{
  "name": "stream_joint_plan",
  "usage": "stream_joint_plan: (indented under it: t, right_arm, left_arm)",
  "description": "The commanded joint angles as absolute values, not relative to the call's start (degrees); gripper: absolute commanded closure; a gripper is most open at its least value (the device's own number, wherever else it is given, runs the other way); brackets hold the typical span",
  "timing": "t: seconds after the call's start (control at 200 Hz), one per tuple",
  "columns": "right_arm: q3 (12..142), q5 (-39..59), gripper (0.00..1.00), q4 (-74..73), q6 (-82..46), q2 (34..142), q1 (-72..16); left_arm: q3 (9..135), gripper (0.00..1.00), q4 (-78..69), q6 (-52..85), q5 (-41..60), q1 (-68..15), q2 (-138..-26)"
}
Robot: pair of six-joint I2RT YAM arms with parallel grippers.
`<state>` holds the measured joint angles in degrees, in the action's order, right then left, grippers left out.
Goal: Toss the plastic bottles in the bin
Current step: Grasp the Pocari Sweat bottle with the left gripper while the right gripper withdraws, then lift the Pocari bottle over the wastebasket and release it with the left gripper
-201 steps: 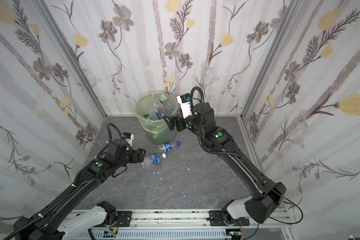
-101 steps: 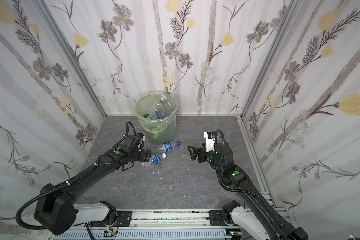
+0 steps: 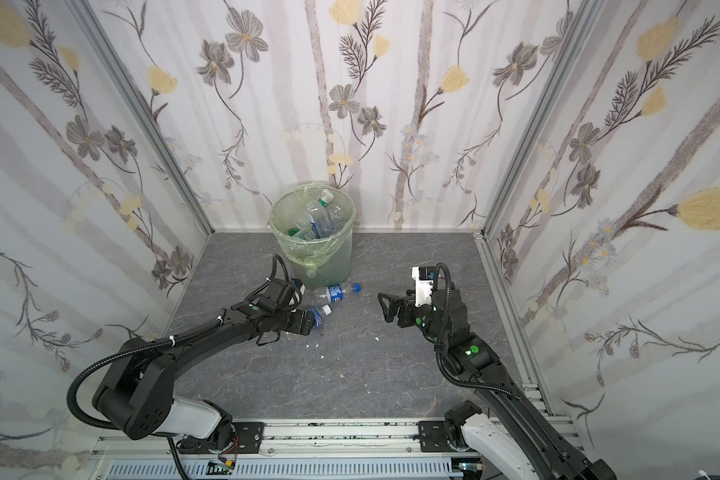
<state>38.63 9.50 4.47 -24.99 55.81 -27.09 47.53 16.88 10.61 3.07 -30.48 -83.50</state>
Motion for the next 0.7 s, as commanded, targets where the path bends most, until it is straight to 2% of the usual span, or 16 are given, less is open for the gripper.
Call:
stream_joint_plan:
  t: [0.0, 0.22, 0.4, 0.56, 0.695]
  right_arm:
    - [38.1, 9.06, 0.0, 1.45, -25.3, 55.39, -27.11]
    - [36.89, 8.66, 0.0, 1.49, -25.4, 54.98, -27.03]
    - [36.85, 8.46, 0.0, 1.49, -25.39, 55.04, -26.91]
    - [36.72, 8.26, 0.0, 1.45, -25.4, 55.28, -26.75]
    - [36.68, 8.09, 0.0, 1.58, -25.31, 55.28, -26.71]
  left_arm:
    - [46.23, 0.09, 13.9, 12.52, 2.9, -31.39, -83.75]
    - [42.63, 0.15, 10.78, 16.57, 1.13, -35.38, -84.99]
    - [40.26, 0.33, 8.6, 19.08, -0.2, -37.76, -83.9]
    - [37.19, 0.4, 6.77, 21.17, -1.88, -39.26, -79.29]
    - [35.01, 0.42, 6.76, 23.13, -2.4, -40.2, -71.05]
